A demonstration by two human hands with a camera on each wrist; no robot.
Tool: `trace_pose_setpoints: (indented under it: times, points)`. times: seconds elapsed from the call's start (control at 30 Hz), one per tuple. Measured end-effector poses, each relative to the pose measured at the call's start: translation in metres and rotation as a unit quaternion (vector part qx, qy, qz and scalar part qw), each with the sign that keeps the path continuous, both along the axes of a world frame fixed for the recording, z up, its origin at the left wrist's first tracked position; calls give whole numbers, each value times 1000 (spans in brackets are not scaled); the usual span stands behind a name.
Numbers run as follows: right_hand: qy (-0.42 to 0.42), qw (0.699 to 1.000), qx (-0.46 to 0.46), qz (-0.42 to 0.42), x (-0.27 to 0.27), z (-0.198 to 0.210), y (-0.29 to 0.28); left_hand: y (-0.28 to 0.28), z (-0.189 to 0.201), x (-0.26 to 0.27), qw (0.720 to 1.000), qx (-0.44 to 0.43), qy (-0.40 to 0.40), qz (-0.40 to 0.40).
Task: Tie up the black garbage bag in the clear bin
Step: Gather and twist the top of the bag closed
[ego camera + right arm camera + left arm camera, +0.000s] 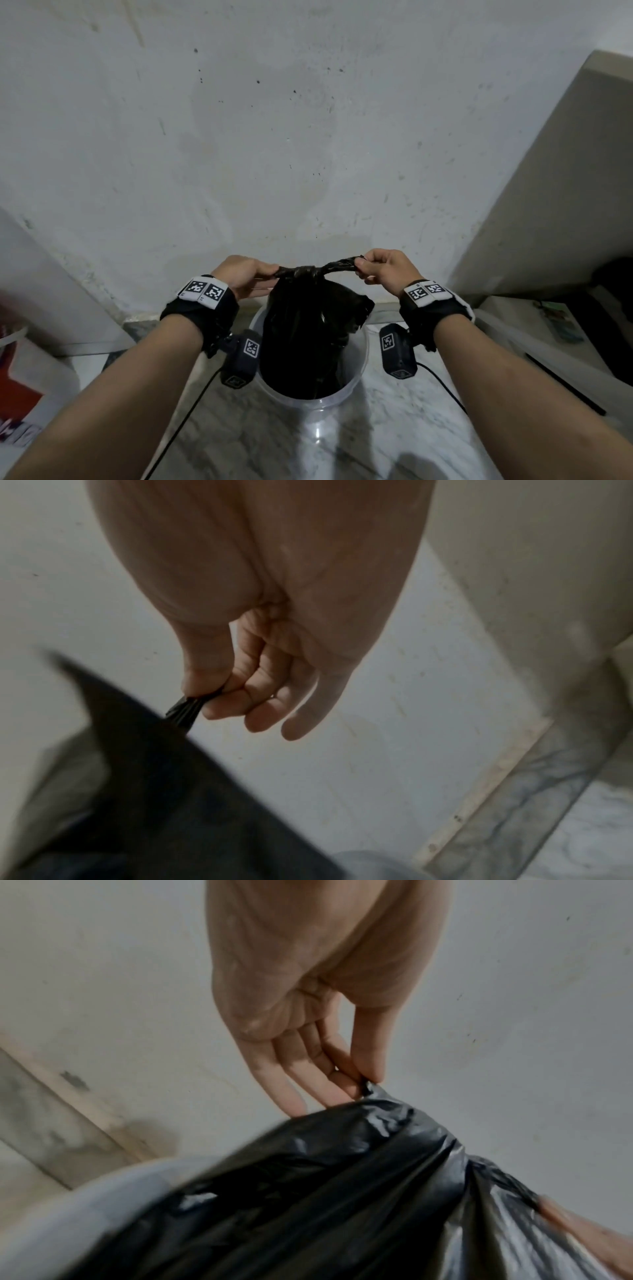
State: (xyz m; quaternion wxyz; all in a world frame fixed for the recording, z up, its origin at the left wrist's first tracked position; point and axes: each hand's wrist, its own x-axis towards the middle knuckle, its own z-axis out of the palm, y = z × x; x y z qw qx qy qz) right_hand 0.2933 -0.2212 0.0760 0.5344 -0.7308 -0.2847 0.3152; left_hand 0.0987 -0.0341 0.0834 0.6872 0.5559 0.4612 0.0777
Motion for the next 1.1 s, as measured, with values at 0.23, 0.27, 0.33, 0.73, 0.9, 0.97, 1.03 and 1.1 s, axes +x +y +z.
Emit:
trace_pose_setpoints:
  times: [0.23,0.27,0.33,0.73,0.9,0.97,1.03,1.1]
  points:
    - [28,998,-35,-36,9,-23,-27,17,-22,-33,991,82,99,27]
    - [36,998,-33,-34,8,-22,-27,17,-23,-35,992,74,96,19]
    - [52,998,-14,-40,5,-16,-24,12,-19,-34,994,85,65,8]
    - [-87,994,-68,14,4,30,19,-11,29,7,906,379,92,-168]
    - [-183,975,-121,44,13,29,16,-5,31,5,893,412,86,-160]
    - [-234,958,-163,35,17,24,7,1,27,-4,882,428,104,-168]
    - [-257,945,-199,38,17,14,-2,4,15,-15,866,448,127,-183]
    - [-279,931,-228,51,15,0,-9,8,-3,-28,859,454,148,-187]
